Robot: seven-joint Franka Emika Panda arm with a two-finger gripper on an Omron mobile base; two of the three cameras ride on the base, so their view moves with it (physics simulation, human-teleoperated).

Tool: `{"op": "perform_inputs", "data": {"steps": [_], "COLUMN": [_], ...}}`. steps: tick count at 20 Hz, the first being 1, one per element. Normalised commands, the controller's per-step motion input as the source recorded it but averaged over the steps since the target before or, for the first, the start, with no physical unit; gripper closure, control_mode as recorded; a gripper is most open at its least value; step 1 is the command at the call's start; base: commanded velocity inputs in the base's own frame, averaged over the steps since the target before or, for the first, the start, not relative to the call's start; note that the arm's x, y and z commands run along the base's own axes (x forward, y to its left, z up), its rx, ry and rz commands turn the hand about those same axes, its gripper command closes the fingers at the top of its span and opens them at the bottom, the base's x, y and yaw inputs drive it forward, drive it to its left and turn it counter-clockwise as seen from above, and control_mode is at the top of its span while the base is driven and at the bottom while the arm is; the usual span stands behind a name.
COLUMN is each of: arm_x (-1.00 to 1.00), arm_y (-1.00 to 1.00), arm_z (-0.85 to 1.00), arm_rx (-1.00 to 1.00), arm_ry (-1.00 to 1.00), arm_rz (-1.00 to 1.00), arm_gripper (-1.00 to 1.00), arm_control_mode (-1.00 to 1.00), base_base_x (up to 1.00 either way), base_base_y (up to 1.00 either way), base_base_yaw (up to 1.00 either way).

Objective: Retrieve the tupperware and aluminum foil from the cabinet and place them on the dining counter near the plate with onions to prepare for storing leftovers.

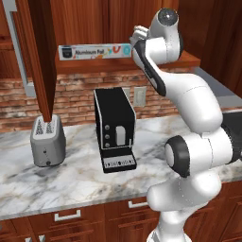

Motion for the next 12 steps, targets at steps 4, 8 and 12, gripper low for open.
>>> {"op": "perform_inputs", "data": {"steps": [4, 8, 12], "arm_x": [0.44, 0.57, 0.45], "arm_y": [0.00, 0.00, 0.00], "arm_z": [0.00, 0.00, -0.08], "arm_rx": [0.00, 0.00, 0.00], "arm_ry": [0.00, 0.00, 0.00], "arm_rz": [-0.07, -0.10, -0.11], "arm_gripper": [-1.00, -1.00, -1.00], "arm_control_mode": [-1.00, -1.00, -1.00], "base_base_x": [0.00, 0.00, 0.00], "base_base_y": [0.00, 0.00, 0.00], "base_base_yaw": [0.00, 0.00, 0.00]}}
